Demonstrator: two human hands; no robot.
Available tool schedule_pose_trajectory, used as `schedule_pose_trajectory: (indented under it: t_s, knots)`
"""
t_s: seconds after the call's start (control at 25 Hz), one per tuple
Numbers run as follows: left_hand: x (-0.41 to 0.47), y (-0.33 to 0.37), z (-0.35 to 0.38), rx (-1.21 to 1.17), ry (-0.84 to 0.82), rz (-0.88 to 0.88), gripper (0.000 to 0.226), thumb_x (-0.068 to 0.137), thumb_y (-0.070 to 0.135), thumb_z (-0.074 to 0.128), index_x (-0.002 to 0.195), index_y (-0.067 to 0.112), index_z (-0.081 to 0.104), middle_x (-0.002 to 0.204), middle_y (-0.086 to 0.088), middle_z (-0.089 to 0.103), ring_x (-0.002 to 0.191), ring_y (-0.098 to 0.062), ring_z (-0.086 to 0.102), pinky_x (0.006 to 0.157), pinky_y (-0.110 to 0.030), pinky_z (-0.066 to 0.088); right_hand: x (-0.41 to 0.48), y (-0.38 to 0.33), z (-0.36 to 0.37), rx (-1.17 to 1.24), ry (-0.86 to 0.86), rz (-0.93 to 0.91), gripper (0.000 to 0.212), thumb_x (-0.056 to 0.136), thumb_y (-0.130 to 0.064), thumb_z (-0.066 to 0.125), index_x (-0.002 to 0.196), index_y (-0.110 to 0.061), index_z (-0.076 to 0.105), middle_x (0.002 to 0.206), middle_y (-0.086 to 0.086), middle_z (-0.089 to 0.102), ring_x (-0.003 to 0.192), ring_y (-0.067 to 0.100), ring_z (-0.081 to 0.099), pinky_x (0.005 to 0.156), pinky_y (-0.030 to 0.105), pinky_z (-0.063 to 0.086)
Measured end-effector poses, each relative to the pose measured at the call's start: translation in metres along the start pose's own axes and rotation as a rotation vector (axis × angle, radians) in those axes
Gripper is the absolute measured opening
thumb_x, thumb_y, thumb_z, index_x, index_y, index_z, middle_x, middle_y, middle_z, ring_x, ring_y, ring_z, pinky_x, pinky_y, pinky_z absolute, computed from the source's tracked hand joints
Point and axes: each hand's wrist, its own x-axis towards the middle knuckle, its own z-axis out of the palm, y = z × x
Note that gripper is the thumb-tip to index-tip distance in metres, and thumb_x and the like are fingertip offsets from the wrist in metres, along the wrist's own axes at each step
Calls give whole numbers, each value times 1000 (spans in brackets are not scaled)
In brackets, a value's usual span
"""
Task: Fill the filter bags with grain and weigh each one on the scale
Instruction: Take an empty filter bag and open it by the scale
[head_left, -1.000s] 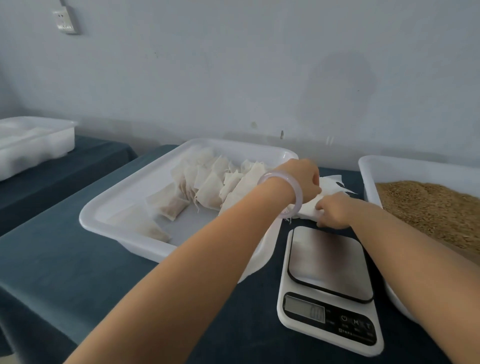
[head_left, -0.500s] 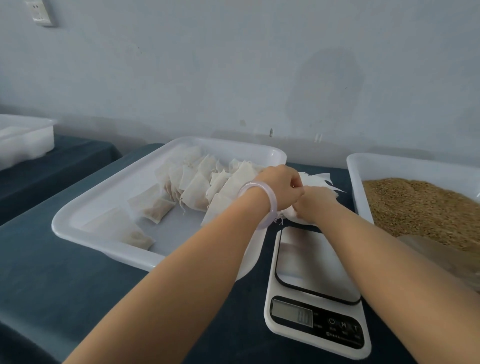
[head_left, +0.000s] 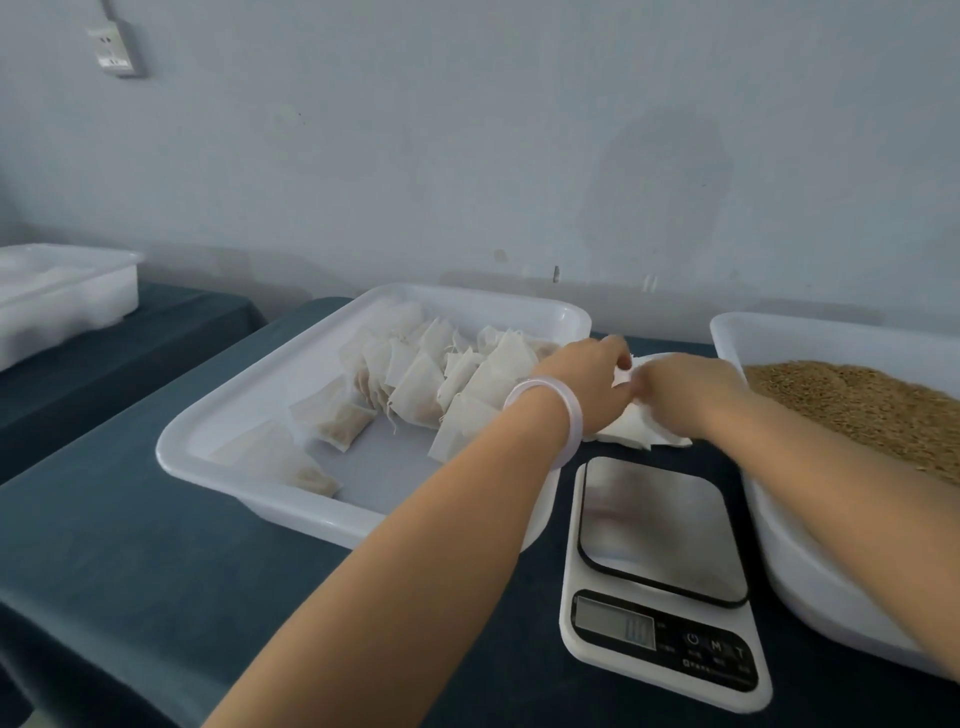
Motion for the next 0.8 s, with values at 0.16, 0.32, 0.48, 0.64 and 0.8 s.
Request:
schedule_pose_trajectory:
  t_s: [0.16,0.32,0.48,0.64,0.8]
  knots:
    - [-7,11,-5,-225,65,128,68,79,10,61,142,14,33,144,-6,35,133,-25,31,109,-39,31,-40,34,-10,392,59,-125,28,97,-20,37,86,-39,53,80,-17,54,74,5,56,56,23,37]
    - [-7,19,-6,-597,-128,15,68,82,1,64,141,13,34,130,-10,52,112,-21,53,91,-31,47,-75,49,-18,1015,240,-269,32,96,-19,47,97,-51,54,85,-44,59,85,-22,54,65,0,39]
    - [1,23,-5,-649,17,17,14,80,8,72,78,17,61,72,0,62,68,-15,61,72,-30,56,-76,52,7,1293,270,-197,25,95,-17,51,99,-35,68,89,-26,70,83,-7,65,71,9,50]
    - [11,26,-9,-671,-32,-65,21,74,1,76,73,13,59,64,0,60,56,-13,63,54,-23,55,-67,63,10,1837,144,-97,31,93,-25,44,83,-18,73,83,3,71,78,19,66,66,32,53]
    - [7,32,6,-709,-139,-77,17,75,6,77,79,16,63,66,4,65,54,-7,67,51,-19,53,-69,61,18,1638,318,-30,11,84,-17,68,83,-25,76,85,3,74,82,21,71,66,24,56]
